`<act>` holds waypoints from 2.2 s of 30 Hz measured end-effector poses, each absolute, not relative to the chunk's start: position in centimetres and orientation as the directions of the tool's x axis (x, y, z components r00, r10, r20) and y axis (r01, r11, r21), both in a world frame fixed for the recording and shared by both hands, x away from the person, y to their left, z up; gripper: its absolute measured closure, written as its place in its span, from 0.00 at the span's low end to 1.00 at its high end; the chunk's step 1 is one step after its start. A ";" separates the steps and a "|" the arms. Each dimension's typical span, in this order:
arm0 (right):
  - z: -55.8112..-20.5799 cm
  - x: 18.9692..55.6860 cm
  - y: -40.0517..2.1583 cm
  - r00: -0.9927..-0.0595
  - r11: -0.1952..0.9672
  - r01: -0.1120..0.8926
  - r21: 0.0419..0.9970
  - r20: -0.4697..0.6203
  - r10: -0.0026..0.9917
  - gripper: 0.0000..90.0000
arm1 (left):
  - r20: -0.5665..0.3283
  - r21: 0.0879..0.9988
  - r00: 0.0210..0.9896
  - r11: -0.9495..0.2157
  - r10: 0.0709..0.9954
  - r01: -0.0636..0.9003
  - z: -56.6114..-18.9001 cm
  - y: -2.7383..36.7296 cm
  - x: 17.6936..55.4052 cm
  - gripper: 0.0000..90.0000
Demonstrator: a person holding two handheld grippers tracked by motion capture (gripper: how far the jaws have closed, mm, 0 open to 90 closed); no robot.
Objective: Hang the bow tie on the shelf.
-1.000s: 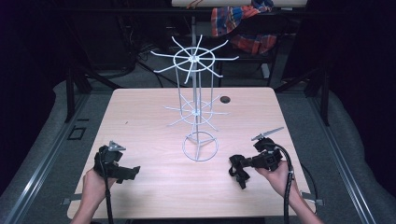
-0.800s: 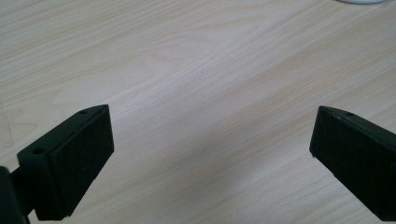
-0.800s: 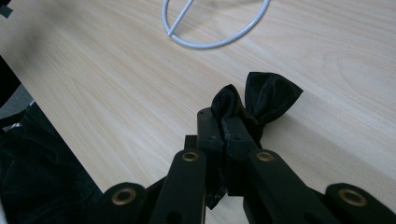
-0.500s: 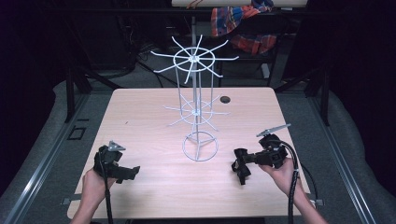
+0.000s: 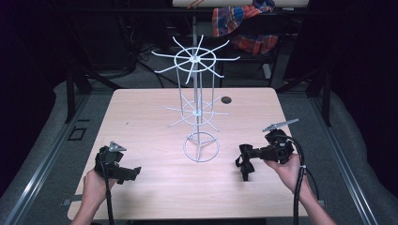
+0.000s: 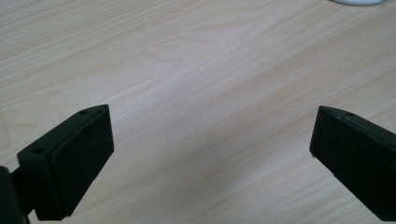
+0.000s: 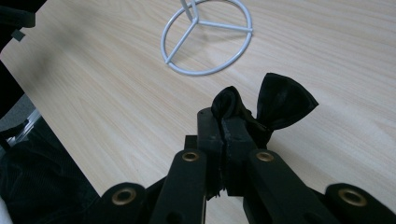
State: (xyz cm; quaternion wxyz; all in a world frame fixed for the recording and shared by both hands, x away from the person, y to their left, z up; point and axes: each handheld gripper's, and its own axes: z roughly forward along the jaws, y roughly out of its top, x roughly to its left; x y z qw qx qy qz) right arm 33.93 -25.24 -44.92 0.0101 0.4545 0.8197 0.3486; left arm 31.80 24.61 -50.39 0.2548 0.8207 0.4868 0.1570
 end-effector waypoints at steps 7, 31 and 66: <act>-44.3 34.5 -25.1 -0.593 0.347 0.728 0.591 0.291 0.751 0.99 | 0.005 0.576 0.471 -0.387 0.882 0.720 -50.3 24.6 31.7 0.00; -42.2 36.4 -23.5 -0.620 0.353 0.696 0.625 0.276 0.734 0.99 | 0.014 0.581 0.479 -0.397 0.878 0.711 -50.3 24.5 31.8 0.00; -38.7 38.2 -22.9 -0.628 0.327 0.654 0.682 0.249 0.738 0.99 | 0.020 0.572 0.490 -0.412 0.872 0.709 -50.3 24.3 31.8 0.00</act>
